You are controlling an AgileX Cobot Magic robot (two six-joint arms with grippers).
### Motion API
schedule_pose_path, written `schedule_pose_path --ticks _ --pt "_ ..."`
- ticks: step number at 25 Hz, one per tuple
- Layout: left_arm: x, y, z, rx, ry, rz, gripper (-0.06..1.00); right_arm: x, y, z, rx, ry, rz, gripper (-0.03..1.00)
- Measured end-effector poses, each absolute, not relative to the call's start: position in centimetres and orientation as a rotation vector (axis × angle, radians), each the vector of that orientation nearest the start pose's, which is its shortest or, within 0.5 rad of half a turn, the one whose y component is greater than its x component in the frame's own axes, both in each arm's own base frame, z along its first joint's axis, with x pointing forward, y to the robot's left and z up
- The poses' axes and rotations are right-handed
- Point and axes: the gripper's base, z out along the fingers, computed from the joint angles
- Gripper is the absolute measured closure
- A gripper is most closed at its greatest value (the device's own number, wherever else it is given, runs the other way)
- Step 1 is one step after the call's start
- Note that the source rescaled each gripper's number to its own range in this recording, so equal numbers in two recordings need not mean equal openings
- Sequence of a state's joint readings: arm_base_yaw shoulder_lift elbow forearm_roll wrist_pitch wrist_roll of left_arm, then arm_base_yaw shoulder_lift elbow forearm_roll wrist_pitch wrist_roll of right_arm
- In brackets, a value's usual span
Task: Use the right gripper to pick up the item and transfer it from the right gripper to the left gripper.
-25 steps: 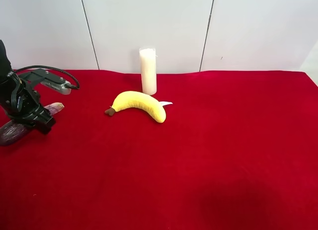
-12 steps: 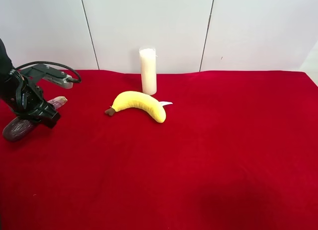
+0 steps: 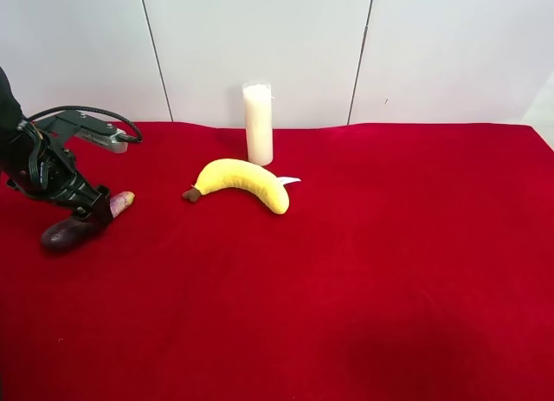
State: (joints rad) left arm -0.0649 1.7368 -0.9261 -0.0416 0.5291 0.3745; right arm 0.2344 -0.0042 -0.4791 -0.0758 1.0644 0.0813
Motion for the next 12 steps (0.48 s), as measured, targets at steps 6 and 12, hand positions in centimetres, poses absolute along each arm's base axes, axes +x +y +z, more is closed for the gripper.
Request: schedule_pose_path --ticks 6,12 --pt "31.49 -2.24 15.92 0.57 2.765 0.032 -0.05 -0.19 -0.67 27.13 -0.155 2.058 0.104 -0.03" --pt "31.49 -2.24 15.92 0.57 2.765 0.032 -0.05 -0.19 -0.67 27.13 -0.155 2.058 0.104 -0.03"
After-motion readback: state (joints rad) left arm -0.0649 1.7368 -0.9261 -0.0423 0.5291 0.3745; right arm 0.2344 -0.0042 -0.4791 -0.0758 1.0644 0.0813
